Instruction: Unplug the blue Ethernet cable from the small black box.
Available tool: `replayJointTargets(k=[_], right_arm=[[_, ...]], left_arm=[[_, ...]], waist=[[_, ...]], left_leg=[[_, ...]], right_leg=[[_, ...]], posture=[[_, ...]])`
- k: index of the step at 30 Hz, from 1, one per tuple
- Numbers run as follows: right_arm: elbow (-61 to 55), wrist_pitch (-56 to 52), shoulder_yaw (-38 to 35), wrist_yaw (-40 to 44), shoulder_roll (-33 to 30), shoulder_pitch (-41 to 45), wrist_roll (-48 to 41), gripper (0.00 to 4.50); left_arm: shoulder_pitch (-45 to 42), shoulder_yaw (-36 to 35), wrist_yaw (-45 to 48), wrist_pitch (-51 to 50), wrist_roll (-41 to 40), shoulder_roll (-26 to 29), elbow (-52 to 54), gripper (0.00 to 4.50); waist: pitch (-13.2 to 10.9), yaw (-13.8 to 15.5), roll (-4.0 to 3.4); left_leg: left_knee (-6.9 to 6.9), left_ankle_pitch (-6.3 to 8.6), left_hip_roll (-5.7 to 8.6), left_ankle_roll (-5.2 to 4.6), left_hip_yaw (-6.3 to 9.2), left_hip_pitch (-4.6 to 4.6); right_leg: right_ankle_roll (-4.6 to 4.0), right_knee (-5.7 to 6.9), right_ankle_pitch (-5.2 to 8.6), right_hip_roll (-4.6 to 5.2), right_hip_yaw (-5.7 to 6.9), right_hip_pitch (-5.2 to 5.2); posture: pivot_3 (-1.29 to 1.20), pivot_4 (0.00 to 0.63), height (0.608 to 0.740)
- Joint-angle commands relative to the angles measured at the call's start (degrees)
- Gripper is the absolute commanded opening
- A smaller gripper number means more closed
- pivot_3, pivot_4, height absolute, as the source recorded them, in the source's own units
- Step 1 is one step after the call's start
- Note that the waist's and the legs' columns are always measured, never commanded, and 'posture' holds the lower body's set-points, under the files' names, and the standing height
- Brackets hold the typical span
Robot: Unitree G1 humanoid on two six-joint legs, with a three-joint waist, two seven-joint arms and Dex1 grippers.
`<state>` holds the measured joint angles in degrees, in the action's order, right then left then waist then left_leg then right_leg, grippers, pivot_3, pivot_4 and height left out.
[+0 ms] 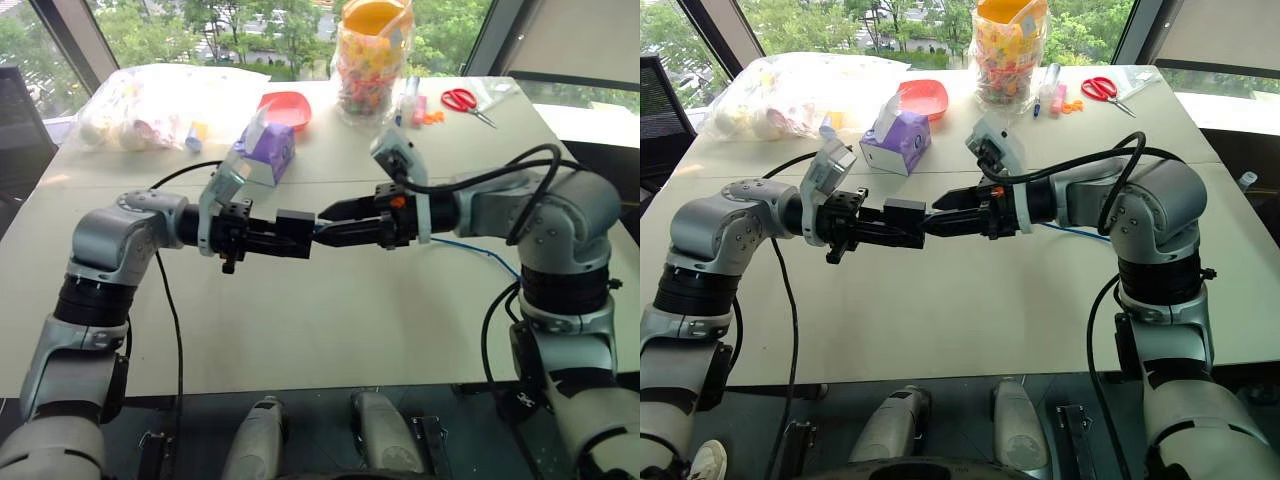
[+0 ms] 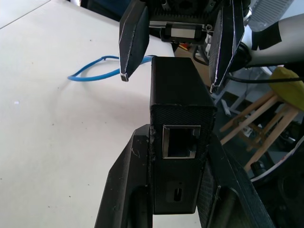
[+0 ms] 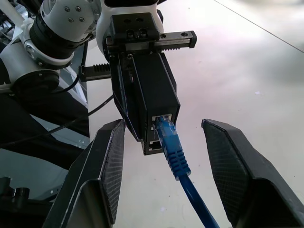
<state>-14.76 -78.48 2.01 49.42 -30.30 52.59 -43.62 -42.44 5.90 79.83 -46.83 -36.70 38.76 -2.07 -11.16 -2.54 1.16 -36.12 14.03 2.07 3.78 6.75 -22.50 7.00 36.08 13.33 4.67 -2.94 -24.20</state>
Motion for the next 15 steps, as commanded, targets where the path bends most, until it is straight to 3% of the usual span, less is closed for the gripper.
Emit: replayJointTargets(k=[1,4,15], right_arm=[[-0.8,0.5,-0.1,0.1,-0.5,1.6,-1.6,1.37],[-1.1,0.6,0.6,0.1,-0.7,1.4,-1.8,0.05],[-1.9,2.1,2.8,-0.2,-1.4,0.4,-1.3,0.05]], left_arm=[[-0.4,-0.6,0.5,0.9,-0.3,0.6,1.7,0.54],[-0.7,-0.8,0.4,0.8,-0.5,0.5,1.6,0.54],[-0.9,-1.6,0.3,-0.3,-1.3,0.8,1.5,0.54]], waist=[[0.0,0.0,0.00],[0.0,0.0,0.00],[0.0,0.0,0.00]], left_leg=[[0.00,0.00,0.00,0.00,0.00,0.00],[0.00,0.00,0.00,0.00,0.00,0.00],[0.00,0.00,0.00,0.00,0.00,0.00]], right_leg=[[0.00,0.00,0.00,0.00,0.00,0.00],[0.00,0.01,0.00,0.00,0.00,0.00],[0.00,0.00,0.00,0.00,0.00,-0.01]], posture=[[0.00,0.150,0.740],[0.00,0.150,0.740],[0.00,0.150,0.740]])
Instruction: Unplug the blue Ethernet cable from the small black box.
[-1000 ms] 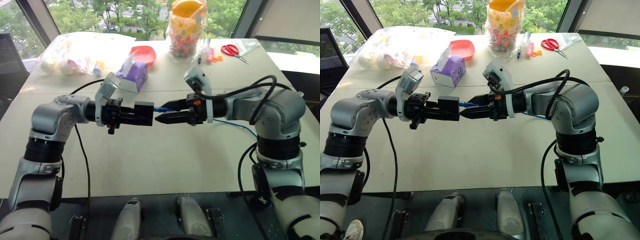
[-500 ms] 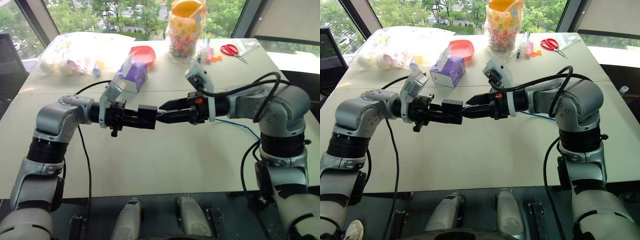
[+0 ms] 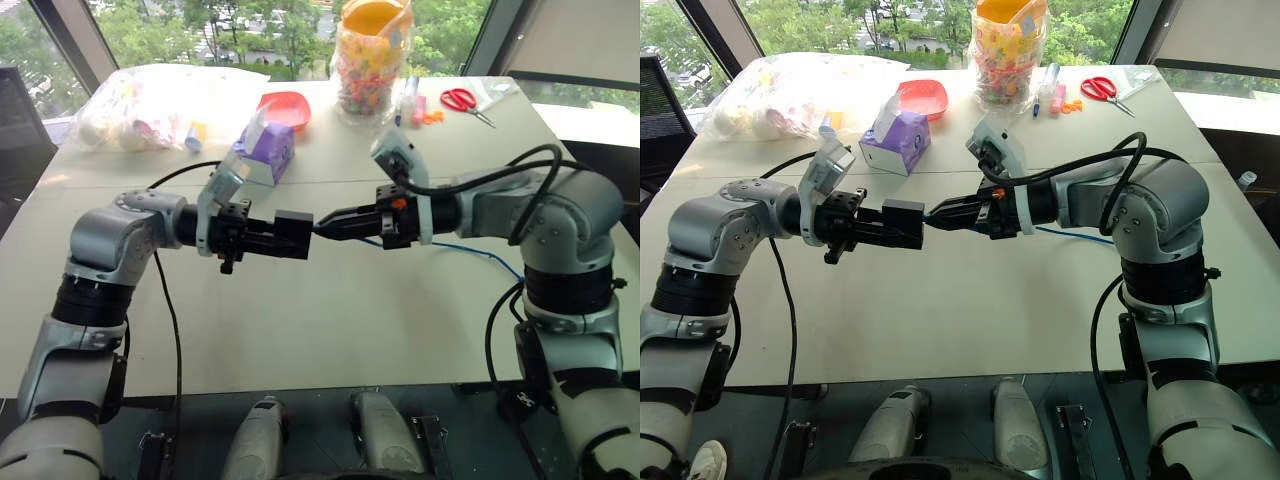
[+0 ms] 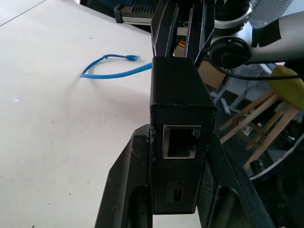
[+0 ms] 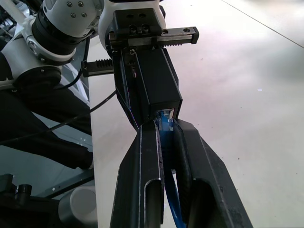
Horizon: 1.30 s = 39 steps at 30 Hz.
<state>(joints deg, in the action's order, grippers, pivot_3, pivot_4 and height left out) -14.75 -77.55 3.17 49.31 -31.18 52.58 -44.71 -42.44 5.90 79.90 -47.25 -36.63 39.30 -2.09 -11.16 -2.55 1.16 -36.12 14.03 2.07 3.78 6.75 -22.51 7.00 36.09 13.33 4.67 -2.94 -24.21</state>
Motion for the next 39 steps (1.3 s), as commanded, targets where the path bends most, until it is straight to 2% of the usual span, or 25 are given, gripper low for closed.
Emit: replayJointTargets(k=[1,9,15,18,21,25,27,31,36,39], right_arm=[[-1.9,1.7,2.1,0.0,-1.0,0.2,0.2,0.05],[-1.6,10.1,7.0,5.1,-9.6,-4.0,4.7,0.05],[1.3,15.1,7.5,7.7,-14.4,-6.3,7.9,0.05],[6.2,20.1,6.9,2.2,-12.0,-6.0,13.3,0.05],[10.8,26.4,7.6,-4.4,-8.2,-5.7,19.7,0.05],[18.3,30.0,7.4,-14.5,-0.5,-5.0,26.2,0.05],[19.8,30.3,7.1,-17.0,1.8,-5.1,27.9,0.05],[19.7,29.9,7.8,-20.9,4.0,-7.3,31.5,1.64],[12.3,23.9,3.6,-22.2,2.3,-10.0,30.3,4.35],[4.8,18.7,0.6,-21.3,0.2,-13.0,28.0,4.44]], left_arm=[[-1.0,-1.7,0.3,0.1,-1.4,0.4,1.5,0.54],[0.0,-2.6,1.0,-0.9,-2.0,2.2,2.7,0.54],[1.4,-3.2,0.8,-0.9,-2.5,4.2,3.8,0.54],[2.5,-2.2,0.0,3.3,0.5,4.2,3.3,0.54],[3.6,-1.3,-3.0,9.3,4.3,1.8,1.9,0.54],[5.5,0.5,-10.4,25.0,13.9,-4.8,-5.4,0.54],[5.9,0.6,-12.4,30.1,16.3,-7.3,-8.6,0.54],[4.8,1.0,-18.0,42.5,21.6,-13.6,-18.5,0.54],[3.1,0.3,-23.3,51.8,24.8,-19.6,-27.3,0.54],[2.9,0.2,-25.6,55.0,25.7,-22.4,-31.5,0.54]], waist=[[0.0,0.0,0.00],[0.0,0.1,0.03],[0.0,-0.1,0.02],[0.0,-0.1,0.02],[0.0,0.1,0.02],[0.0,0.3,0.03],[0.0,0.3,0.03],[0.0,0.6,0.02],[0.0,1.5,0.02],[0.0,1.8,0.02]], left_leg=[[0.00,0.00,0.00,0.00,0.00,0.00],[0.00,0.00,0.00,0.00,-0.01,-0.01],[0.00,0.00,-0.01,0.00,-0.04,-0.02],[0.00,0.00,-0.03,0.00,-0.04,0.00],[-0.02,0.00,-0.02,0.00,-0.05,-0.01],[-0.03,-0.01,-0.01,0.02,-0.05,-0.03],[-0.02,-0.01,0.01,0.02,-0.05,-0.04],[-0.02,-0.01,0.04,0.02,-0.04,-0.23],[-0.03,-0.01,0.05,0.02,-0.04,-0.25],[-0.06,-0.01,0.05,0.01,-0.03,-0.26]], right_leg=[[0.00,0.00,0.00,0.00,0.00,0.00],[0.01,-0.02,0.01,0.00,0.00,0.00],[0.02,-0.05,0.01,0.00,0.00,-0.01],[0.02,-0.04,0.01,-0.02,0.00,-0.01],[0.01,-0.06,0.01,-0.01,-0.01,0.00],[-0.01,-0.05,-0.01,0.00,-0.02,-0.01],[-0.01,-0.06,-0.01,0.02,-0.03,-0.02],[-0.02,-0.04,-0.03,0.03,-0.03,-0.23],[-0.01,-0.04,-0.04,0.04,-0.03,-0.23],[-0.01,-0.03,-0.04,0.04,-0.02,-0.23]], posture=[[0.00,0.150,0.740],[0.00,0.150,0.740],[0.00,0.150,0.740],[0.00,0.150,0.740],[0.00,0.150,0.740],[0.00,0.150,0.740],[0.00,0.150,0.740],[0.00,0.150,0.740],[0.00,0.150,0.740],[0.00,0.150,0.740]])
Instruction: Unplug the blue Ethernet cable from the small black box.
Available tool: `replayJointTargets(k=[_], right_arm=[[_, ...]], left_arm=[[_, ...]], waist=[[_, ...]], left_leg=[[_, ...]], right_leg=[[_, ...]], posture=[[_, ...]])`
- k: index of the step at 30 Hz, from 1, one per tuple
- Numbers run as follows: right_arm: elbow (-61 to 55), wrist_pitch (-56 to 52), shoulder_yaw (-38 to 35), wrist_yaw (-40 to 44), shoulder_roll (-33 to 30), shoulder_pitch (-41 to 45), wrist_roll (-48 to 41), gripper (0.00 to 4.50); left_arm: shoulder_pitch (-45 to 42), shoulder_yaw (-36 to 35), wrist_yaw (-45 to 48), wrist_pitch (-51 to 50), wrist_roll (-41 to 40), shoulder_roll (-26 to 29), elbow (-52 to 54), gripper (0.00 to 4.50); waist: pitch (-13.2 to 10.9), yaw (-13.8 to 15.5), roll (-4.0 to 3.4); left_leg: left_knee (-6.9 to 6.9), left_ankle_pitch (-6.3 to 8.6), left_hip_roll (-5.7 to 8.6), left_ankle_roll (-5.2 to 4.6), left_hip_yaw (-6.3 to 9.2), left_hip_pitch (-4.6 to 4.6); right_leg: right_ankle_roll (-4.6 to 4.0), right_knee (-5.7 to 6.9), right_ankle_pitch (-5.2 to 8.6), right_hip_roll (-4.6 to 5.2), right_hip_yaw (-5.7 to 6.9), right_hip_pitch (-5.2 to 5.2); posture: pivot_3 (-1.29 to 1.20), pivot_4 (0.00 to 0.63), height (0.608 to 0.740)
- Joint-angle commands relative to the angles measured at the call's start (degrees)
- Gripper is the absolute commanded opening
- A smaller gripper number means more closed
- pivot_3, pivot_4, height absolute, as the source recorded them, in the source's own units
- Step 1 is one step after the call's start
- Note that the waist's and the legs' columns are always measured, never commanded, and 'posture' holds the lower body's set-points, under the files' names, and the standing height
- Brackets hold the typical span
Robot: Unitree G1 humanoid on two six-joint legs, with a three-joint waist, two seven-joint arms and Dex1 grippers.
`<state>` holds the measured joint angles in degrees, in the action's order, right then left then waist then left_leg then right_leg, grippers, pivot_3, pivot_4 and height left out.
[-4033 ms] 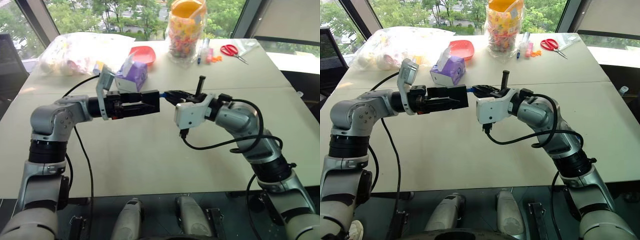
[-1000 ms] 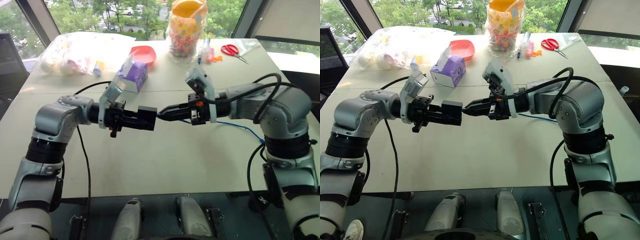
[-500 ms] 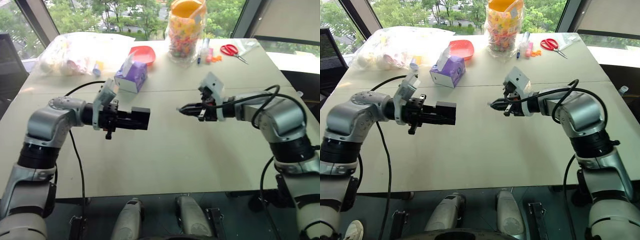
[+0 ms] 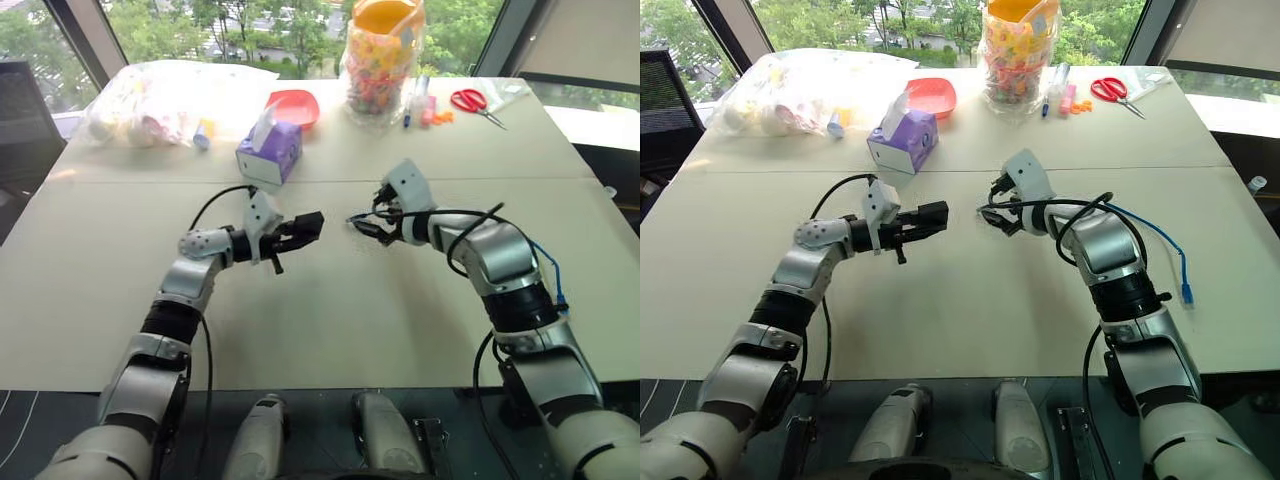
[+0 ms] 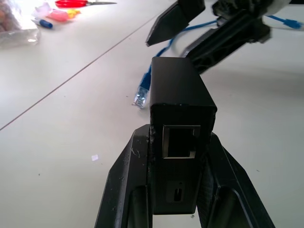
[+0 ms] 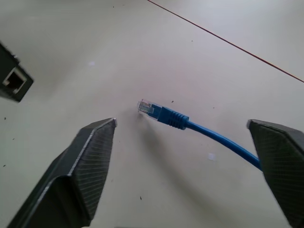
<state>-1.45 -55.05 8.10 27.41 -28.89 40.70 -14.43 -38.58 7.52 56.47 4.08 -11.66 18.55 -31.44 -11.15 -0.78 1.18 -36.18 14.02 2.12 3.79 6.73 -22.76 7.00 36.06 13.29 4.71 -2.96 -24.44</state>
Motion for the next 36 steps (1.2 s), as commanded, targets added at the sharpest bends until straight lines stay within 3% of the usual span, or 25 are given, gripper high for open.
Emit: replayJointTargets(k=[1,10,19,27,36], right_arm=[[-10.9,-5.3,-4.9,0.8,-2.7,-2.3,-3.0,4.44],[-21.6,-12.8,-7.9,-1.3,-3.1,-7.6,-5.3,4.44],[-24.8,-16.0,-8.7,-2.7,-3.0,-8.6,-6.9,4.50],[-27.9,-17.9,-9.5,1.4,-7.0,-11.2,-10.8,4.50],[-31.7,-17.5,-12.9,6.1,-9.7,-14.0,-17.0,4.50]], left_arm=[[-0.9,-1.4,-2.9,4.3,0.9,-2.4,-3.4,0.54],[-0.3,-1.7,-5.9,7.1,3.4,-4.4,-13.6,0.54],[1.6,-2.1,-3.3,5.4,3.1,-2.1,-13.0,4.48],[7.3,-3.7,5.0,-6.0,-2.7,5.8,5.7,4.48],[12.3,-7.1,5.5,-23.0,-10.3,14.1,28.1,4.48]], waist=[[0.0,0.1,0.02],[0.0,-0.4,0.02],[0.1,-0.7,0.02],[0.1,-1.8,0.01],[0.1,-1.5,0.03]], left_leg=[[0.00,0.00,0.01,0.00,0.00,0.00],[-0.03,0.01,-0.01,-0.03,0.00,0.14],[-0.03,0.01,-0.03,-0.03,0.00,0.40],[0.04,0.01,-0.05,-0.04,0.01,0.39],[0.00,0.01,-0.05,-0.04,0.03,0.34]], right_leg=[[0.00,0.00,0.00,0.01,0.00,0.01],[0.01,0.05,0.00,-0.03,0.00,0.12],[0.02,0.04,0.01,-0.04,0.00,0.41],[0.01,0.04,0.01,-0.04,0.00,0.39],[0.01,-0.02,0.03,-0.03,0.01,0.41]], posture=[[0.00,0.150,0.740],[0.00,0.150,0.740],[0.00,0.150,0.740],[0.00,0.150,0.740],[0.00,0.150,0.740]])
